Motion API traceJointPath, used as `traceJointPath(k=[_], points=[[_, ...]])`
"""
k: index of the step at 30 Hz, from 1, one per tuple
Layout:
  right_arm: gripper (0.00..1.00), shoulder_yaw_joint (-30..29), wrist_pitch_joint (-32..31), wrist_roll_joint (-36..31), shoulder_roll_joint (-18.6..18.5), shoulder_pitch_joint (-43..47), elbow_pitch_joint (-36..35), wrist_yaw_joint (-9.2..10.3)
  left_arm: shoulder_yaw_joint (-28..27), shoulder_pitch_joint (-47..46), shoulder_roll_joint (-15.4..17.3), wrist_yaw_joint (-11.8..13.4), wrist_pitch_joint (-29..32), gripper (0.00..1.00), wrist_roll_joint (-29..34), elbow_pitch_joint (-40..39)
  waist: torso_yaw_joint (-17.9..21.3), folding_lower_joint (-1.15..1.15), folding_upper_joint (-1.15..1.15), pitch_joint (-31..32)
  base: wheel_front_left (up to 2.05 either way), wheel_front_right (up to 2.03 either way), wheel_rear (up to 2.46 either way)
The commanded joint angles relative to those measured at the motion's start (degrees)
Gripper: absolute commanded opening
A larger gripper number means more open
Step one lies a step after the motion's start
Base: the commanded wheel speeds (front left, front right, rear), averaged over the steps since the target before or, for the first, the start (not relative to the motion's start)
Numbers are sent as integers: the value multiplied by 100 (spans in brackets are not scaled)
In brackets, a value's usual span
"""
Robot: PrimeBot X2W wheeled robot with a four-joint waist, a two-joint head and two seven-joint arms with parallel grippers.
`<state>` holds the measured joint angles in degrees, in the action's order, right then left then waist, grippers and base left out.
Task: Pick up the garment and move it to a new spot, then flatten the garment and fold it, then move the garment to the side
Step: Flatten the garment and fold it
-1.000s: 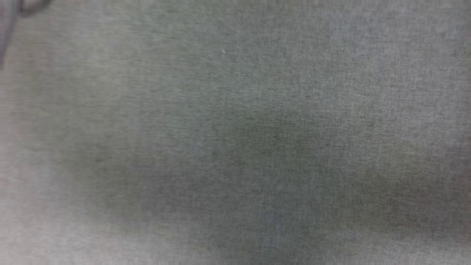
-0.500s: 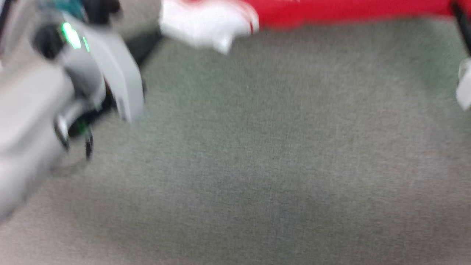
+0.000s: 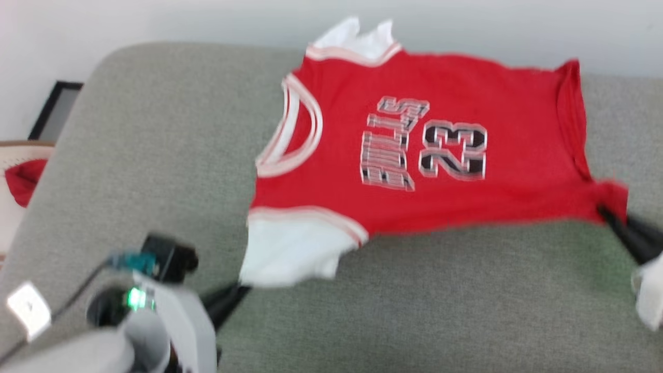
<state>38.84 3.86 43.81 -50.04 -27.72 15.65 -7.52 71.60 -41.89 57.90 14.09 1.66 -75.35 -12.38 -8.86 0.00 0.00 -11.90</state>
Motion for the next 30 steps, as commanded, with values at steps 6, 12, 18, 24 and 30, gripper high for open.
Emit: traceJointPath(k=[6,12,18,24,30], points=[[0,-41,-254,361,-352,1023,-578,6,60,924,296,568,-242,0,-411,-603,-97,0,0,280,0,0,0],[0,-226,-388,600,-545,1895,-984,6,81,1653,473,1026,-559,0,-855,-1081,-114,0,0,302,0,0,0],[0,-619,-512,496,-378,2378,-1224,6,63,1749,634,1271,-671,0,-812,-1404,-42,0,0,246,0,0,0],[0,-1079,-775,304,-144,2410,-1544,6,-75,1277,864,1364,-465,0,-448,-1582,133,0,0,159,0,0,0],[0,-1577,-1157,26,176,2107,-1838,6,-309,430,1036,1124,27,0,72,-1488,334,0,0,43,0,0,0]])
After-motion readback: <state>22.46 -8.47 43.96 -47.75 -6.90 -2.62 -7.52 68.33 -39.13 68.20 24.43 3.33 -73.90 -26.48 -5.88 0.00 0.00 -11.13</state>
